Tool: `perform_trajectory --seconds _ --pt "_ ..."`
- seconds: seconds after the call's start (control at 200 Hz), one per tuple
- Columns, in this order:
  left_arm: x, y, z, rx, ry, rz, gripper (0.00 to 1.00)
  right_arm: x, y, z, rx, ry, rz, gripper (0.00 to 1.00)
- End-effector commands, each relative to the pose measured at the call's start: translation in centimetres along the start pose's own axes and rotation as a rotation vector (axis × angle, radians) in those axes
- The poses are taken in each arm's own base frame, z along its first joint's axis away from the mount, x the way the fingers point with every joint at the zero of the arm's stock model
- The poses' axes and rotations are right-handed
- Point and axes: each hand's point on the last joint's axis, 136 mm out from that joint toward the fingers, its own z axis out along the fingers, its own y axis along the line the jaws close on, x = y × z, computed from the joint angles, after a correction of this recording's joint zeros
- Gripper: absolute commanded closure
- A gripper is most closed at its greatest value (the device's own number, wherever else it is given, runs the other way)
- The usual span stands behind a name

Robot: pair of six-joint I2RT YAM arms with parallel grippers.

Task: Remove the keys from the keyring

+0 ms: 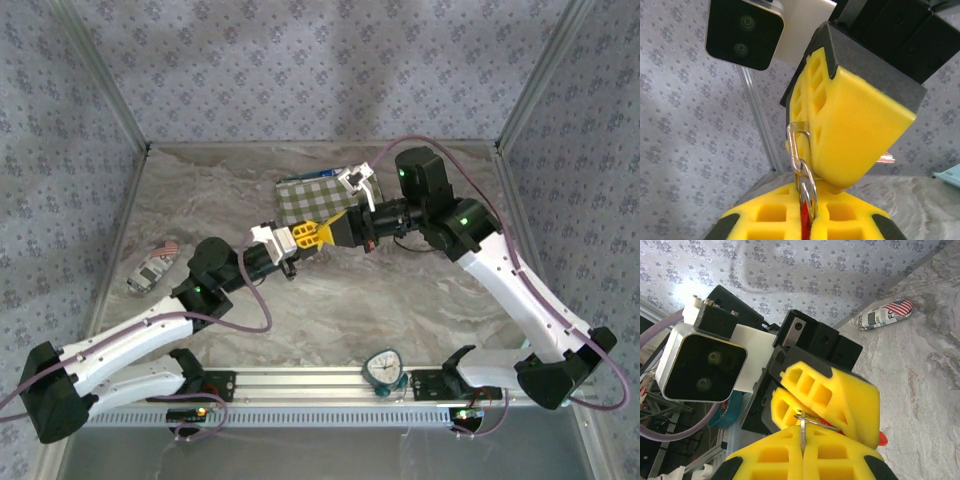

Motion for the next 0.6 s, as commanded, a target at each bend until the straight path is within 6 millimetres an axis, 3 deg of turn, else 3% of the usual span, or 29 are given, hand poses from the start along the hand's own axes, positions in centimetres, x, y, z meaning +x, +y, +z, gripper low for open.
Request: perform_trajectory --seconds 0.0,0.25,0.595 --pt "-3.6 0.2 -0.1 0.004 -0.096 0.031 1.0 -0.1 0.7 -0.8 -0.009 -0.019 -0.009 1.0" --pt "-3.7 0.5 -0.6 -0.021 -0.087 0.018 1.0 0.2 0.4 -1.5 0.076 -0.026 -0.084 1.0" --pt "-4.1 1.4 -0.7 -0.065 -0.062 -0.027 1.0 1.4 0.5 -2.2 0.295 -0.017 -0.409 1.0"
